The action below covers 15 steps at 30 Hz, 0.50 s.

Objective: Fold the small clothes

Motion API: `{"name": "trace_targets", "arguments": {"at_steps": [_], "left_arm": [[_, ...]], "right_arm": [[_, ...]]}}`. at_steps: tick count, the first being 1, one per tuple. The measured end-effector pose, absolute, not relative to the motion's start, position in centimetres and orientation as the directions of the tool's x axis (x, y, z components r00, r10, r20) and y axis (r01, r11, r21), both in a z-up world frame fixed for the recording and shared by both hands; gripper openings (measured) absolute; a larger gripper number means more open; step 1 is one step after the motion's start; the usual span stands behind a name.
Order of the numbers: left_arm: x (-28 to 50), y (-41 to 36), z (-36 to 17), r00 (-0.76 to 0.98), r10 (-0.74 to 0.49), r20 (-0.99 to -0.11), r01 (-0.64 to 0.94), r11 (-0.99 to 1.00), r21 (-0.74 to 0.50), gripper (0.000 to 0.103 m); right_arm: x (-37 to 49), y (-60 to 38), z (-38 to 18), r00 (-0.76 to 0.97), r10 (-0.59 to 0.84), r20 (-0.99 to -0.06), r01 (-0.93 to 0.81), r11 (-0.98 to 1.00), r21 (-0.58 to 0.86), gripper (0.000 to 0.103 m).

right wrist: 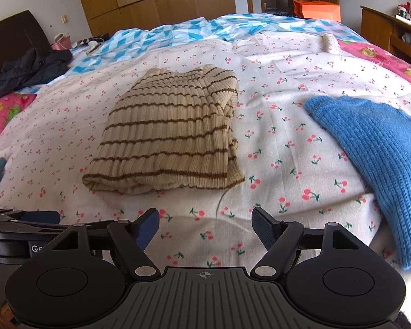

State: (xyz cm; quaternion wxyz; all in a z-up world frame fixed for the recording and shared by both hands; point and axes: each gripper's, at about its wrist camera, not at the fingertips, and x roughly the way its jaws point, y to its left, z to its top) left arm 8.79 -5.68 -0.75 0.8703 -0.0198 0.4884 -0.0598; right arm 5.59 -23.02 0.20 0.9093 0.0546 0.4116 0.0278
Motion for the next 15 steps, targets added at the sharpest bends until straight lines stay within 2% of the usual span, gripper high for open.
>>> {"name": "trace_targets", "arguments": {"at_steps": [15], "left_arm": [[7.1, -5.3, -0.9, 0.502, -0.129, -0.855, 0.08, 0.991, -0.103, 0.098]], "right_arm": [[3.3, -22.5, 0.5, 0.669, 0.113, -0.735, -0.004, 0.989, 0.148, 0.079]]}}
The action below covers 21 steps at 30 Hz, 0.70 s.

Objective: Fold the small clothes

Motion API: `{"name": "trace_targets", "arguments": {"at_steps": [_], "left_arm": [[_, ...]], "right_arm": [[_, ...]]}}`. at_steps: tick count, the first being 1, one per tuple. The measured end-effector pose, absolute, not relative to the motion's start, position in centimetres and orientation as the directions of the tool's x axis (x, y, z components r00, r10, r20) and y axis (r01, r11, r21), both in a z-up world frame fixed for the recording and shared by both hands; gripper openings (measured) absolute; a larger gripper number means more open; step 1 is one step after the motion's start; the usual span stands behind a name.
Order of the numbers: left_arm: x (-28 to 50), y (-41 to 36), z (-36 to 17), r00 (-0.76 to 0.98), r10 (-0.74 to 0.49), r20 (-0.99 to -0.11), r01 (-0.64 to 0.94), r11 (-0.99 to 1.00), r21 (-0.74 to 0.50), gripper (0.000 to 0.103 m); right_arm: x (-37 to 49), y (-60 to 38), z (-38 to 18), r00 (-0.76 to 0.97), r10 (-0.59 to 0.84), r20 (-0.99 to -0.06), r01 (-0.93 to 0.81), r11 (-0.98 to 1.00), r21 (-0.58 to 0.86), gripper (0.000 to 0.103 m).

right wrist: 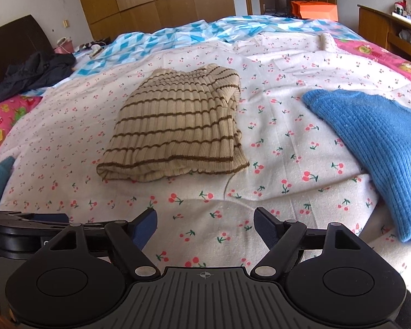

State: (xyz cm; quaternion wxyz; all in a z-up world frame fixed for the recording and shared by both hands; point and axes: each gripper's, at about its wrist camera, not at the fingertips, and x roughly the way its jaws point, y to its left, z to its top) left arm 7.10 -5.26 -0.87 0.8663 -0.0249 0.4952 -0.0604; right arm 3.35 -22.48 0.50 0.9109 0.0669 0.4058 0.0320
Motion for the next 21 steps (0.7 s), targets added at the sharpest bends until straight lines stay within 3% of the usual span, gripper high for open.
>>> {"name": "trace_targets", "arguments": {"at_steps": [21], "left_arm": [[6.5, -5.4, -1.2, 0.507, -0.095, -0.857, 0.077, 0.995, -0.065, 0.099]], "right_arm": [[2.4, -22.4, -0.7, 0.65, 0.118, -0.75, 0.01, 0.986, 0.165, 0.079]]}}
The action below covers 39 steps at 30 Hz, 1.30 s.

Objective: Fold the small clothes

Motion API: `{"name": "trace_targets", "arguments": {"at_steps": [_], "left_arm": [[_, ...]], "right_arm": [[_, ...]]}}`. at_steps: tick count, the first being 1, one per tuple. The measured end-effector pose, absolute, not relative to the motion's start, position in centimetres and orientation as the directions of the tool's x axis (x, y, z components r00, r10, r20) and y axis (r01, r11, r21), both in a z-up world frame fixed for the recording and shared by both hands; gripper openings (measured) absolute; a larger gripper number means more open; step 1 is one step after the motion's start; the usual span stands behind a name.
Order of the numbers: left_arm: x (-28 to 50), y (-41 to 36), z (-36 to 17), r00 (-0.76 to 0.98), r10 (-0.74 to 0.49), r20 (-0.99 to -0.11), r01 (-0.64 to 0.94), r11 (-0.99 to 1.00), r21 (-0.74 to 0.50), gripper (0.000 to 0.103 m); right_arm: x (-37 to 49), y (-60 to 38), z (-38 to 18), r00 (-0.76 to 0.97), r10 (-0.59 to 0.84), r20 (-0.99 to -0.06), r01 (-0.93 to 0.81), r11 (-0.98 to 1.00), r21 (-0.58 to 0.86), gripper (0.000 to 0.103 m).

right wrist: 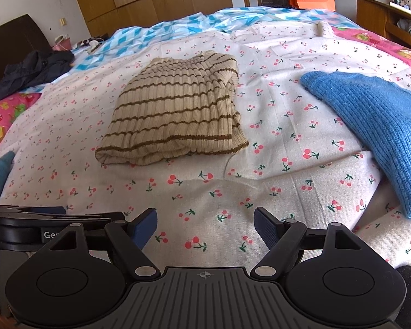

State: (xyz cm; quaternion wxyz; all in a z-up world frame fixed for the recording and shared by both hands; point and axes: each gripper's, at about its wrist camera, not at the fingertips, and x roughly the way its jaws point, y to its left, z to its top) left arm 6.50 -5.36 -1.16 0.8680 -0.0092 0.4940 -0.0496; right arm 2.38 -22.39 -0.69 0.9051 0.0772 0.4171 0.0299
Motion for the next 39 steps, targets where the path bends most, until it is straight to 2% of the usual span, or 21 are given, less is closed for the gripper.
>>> {"name": "trace_targets", "arguments": {"at_steps": [12, 39], "left_arm": [[6.2, -4.84, -0.99, 0.515, -0.095, -0.852, 0.061, 0.995, -0.074, 0.099], [5.88, -5.54, -1.12, 0.524, -0.037, -0.851, 0.075, 0.997, 0.003, 0.099]], "right_arm": [[2.31, -21.93, -0.42, 0.649, 0.112, -0.752, 0.01, 0.988, 0.155, 0.079], [2.0, -21.88, -0.93, 0.65, 0.092, -0.754, 0.019, 0.99, 0.137, 0.079]]}}
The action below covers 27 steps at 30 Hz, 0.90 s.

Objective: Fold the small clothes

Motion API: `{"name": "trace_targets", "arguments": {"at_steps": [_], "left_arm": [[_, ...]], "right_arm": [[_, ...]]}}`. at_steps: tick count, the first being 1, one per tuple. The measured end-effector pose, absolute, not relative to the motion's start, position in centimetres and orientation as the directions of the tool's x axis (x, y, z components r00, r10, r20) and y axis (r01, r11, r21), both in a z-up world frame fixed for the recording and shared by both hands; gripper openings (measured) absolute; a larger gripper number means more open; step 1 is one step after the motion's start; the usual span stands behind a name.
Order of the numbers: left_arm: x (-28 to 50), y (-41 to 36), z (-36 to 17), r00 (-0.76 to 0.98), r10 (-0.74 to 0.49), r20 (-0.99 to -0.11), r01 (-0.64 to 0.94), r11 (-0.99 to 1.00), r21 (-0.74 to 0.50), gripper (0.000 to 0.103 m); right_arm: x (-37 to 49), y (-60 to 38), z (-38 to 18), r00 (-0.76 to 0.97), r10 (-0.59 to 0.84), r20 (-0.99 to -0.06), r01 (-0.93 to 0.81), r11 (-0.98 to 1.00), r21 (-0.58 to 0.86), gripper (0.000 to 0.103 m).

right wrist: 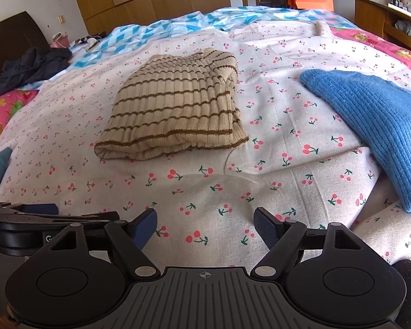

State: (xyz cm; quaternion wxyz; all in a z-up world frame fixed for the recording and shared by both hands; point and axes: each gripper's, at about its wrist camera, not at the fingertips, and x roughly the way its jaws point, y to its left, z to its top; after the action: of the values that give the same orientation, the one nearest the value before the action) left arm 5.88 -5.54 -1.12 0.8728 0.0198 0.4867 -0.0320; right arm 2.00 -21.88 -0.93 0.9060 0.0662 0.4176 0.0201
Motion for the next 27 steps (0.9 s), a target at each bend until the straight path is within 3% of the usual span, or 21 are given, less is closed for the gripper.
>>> {"name": "trace_targets", "arguments": {"at_steps": [27], "left_arm": [[5.48, -5.68, -1.39, 0.526, -0.025, -0.85, 0.077, 0.997, 0.018, 0.099]], "right_arm": [[1.56, -21.91, -1.4, 0.653, 0.093, -0.752, 0.022, 0.99, 0.141, 0.079]]}}
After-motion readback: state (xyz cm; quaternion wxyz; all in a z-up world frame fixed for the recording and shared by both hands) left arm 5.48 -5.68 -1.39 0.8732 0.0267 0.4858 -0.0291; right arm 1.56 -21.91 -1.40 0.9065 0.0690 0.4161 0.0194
